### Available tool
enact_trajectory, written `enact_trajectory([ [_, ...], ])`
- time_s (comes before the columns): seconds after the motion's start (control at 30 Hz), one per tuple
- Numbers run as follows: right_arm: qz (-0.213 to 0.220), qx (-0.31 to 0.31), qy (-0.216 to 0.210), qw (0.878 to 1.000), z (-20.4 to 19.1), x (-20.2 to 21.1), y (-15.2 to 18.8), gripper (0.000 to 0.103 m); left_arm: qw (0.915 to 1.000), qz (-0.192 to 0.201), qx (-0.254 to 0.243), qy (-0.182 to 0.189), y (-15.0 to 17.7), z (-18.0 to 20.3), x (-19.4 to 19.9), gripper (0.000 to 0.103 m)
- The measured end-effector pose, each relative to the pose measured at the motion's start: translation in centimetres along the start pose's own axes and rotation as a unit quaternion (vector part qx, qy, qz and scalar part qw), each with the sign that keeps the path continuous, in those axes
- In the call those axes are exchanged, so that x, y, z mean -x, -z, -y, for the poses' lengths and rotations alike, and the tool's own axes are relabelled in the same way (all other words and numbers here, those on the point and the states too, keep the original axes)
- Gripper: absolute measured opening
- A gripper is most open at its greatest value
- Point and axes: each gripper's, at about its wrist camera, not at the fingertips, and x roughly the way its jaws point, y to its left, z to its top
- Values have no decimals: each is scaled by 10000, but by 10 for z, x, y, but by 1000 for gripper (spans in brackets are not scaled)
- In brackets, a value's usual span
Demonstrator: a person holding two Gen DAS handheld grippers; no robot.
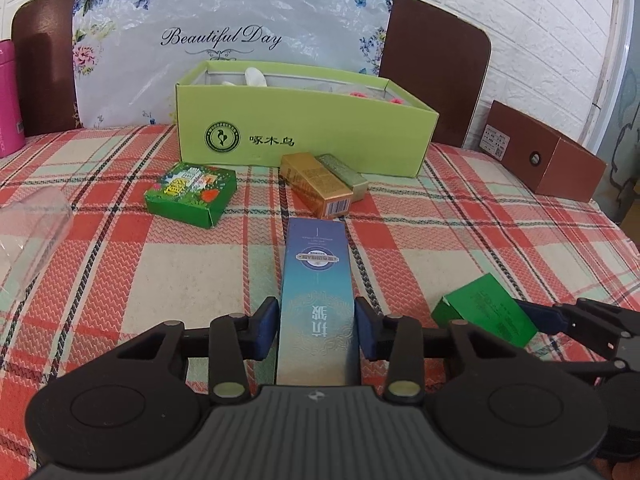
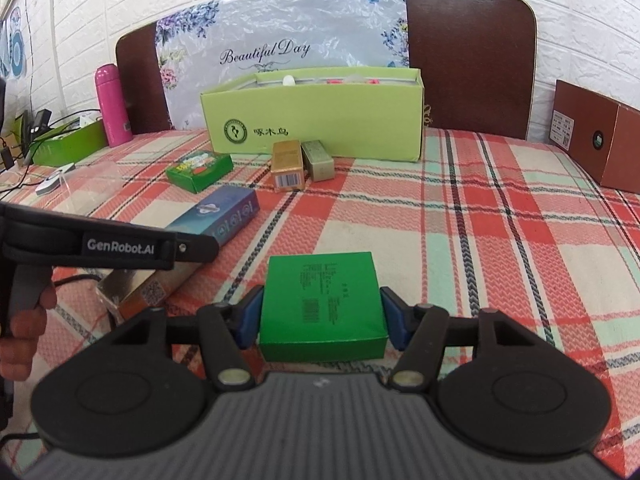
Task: Organize objects
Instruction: 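Carry the teal box and green square box into the green box and release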
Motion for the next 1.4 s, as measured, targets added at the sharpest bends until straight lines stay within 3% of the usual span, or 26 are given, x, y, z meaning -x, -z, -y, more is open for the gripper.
enact_trajectory([
  [0.23, 347, -10, -9, 9994, 1, 0, -21, 59, 9994, 338, -83, 46, -20, 0, 14, 43],
  [0.67, 1208, 244, 183, 9922, 13, -27, -95, 59, 9928, 1134, -346, -170, -97, -10, 18, 43],
  [0.97, 1630, 279, 395, 9854, 33, -81, -156, 60, 9895, 1378, -232, -382, -156, -25, -33, 43],
  [1.27, 1633, 285, 344, 9856, 45, -154, -191, 61, 9889, 1347, -42, -629, -185, -40, -94, 43],
  [1.3, 1631, 281, 290, 9858, 45, -163, -192, 61, 9870, 1427, -67, -739, -185, -40, -99, 49],
  [1.33, 1564, 310, 245, 9869, 46, -172, -191, 70, 9850, 1477, -77, -891, -183, -41, -102, 67],
  [1.4, 1397, 345, 270, 9892, 46, -184, -185, 89, 9821, 1519, 4, -1115, -179, -43, -104, 78],
])
